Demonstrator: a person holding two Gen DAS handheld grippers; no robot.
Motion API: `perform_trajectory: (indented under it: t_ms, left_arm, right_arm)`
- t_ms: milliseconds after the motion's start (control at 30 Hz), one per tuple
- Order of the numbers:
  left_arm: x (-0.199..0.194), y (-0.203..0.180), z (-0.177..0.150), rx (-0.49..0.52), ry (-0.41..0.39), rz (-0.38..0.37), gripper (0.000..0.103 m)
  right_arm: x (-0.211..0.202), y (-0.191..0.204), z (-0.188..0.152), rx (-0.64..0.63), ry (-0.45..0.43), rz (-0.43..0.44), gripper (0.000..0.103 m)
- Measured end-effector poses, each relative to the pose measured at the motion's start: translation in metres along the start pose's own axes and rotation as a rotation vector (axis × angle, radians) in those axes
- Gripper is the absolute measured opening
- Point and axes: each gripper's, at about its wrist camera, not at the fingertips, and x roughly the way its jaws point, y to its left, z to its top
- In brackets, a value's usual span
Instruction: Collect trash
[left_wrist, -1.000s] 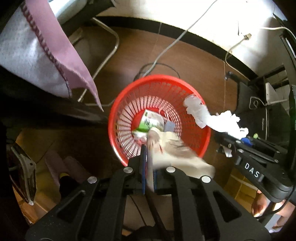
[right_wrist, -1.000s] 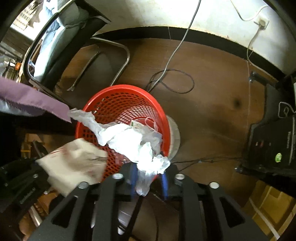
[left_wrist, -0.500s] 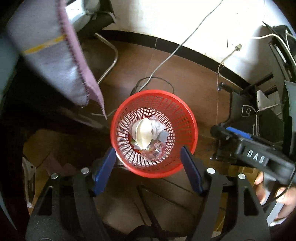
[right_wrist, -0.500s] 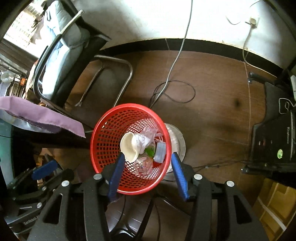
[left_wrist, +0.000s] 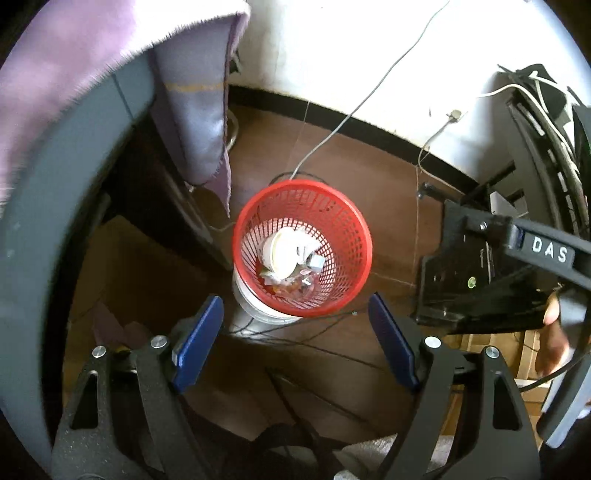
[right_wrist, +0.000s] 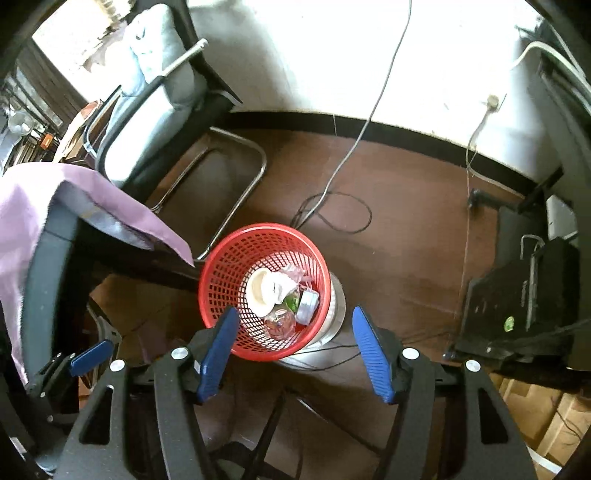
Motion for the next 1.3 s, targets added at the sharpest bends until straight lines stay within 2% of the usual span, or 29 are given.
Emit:
perform_trajectory:
  t_ms: [133, 300, 500, 900, 1100, 1300]
  left_arm:
    - [-0.038, -0.004, -0.01, 0.013, -0.061, 0.036, 0.079]
    - [-0.108, -0.001, -0.024, 0.023, -0.193, 0.005, 0.079]
    - [-0.182, 0.024, -0.038, -0.025, -0.359, 0.058, 0.079]
    - [-0.261, 0.114, -0.068, -0.164, -0.403, 0.142, 0.081]
    - [-0.301, 0.166, -0.079, -0.263, -0.463, 0.168, 0.085]
    - [-0.326, 0.21, -0.089, -0.333, -0.497, 0.201, 0.087]
  right_arm:
    - [-0.031, 0.015, -0.002, -0.024, -0.051, -0.001, 0.064]
    - [-0.078, 0.044, -0.001, -0.082, -0.143, 0.01, 0.067]
    - [-0.121, 0.09, -0.004, -0.148, -0.227, 0.064, 0.069]
    - [-0.147, 0.202, -0.024, -0.334, -0.24, 0.166, 0.07]
    - [-0.155, 0.262, -0.039, -0.432, -0.232, 0.211, 0.071]
    - [-0.156, 0.302, -0.048, -0.49, -0.227, 0.246, 0.071]
